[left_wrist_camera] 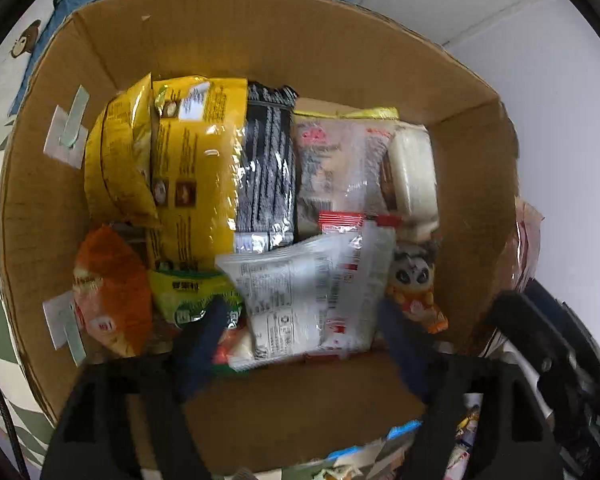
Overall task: Organize snacks
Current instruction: 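Lower both held packets into the box and open both tools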
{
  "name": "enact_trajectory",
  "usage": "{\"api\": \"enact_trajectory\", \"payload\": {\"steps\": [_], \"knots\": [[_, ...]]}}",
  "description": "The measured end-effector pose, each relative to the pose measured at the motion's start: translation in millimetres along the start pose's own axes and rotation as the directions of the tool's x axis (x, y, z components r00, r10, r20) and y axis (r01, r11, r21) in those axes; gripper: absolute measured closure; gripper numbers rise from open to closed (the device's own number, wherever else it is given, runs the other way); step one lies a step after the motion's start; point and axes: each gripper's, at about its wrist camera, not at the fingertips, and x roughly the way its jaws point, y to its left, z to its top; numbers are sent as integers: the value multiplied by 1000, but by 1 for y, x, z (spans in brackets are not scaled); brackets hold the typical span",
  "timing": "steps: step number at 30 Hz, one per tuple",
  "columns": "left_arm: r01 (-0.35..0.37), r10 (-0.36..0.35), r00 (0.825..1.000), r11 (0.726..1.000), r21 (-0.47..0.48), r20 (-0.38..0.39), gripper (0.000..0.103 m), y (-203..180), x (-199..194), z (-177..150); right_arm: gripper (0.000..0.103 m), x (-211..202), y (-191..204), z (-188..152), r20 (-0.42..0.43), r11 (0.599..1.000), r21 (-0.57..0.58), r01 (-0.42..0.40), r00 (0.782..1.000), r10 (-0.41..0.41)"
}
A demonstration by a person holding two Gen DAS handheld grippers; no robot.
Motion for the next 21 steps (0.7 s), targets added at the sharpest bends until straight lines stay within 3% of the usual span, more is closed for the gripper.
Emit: {"api": "enact_trajectory", "payload": {"steps": [3, 5, 7, 8, 11, 15, 21], "knots": [[-29, 29, 999, 1000, 7, 18, 21, -2, 0, 5, 45, 12, -13, 13, -17, 999, 8, 40, 999, -40], [-53, 52, 998, 998, 18, 30, 21, -3, 0, 9, 39, 21, -20, 19, -43, 997, 6, 71, 997, -71], [-86, 84, 995, 996, 37, 59, 21, -7, -3, 11, 17, 30, -25, 22, -73, 995, -9, 102, 992, -102], [-98, 94, 993, 994, 44, 67, 21, -10, -3, 14, 15, 31, -28, 22, -72, 994, -2, 111, 991, -111], [-140, 134, 986, 988, 64, 98, 9, -13, -9, 14, 14, 31, -35, 22, -76, 995, 19, 101, 992, -99], [-207, 192, 969, 975, 85, 157, 5, -17, -19, 12, 10, 29, -39, 17, -75, 994, 32, 105, 992, -102], [-213, 190, 959, 972, 95, 208, 3, -18, -33, 4, 9, 20, -33, 10, -53, 991, 21, 131, 990, -130]]}}
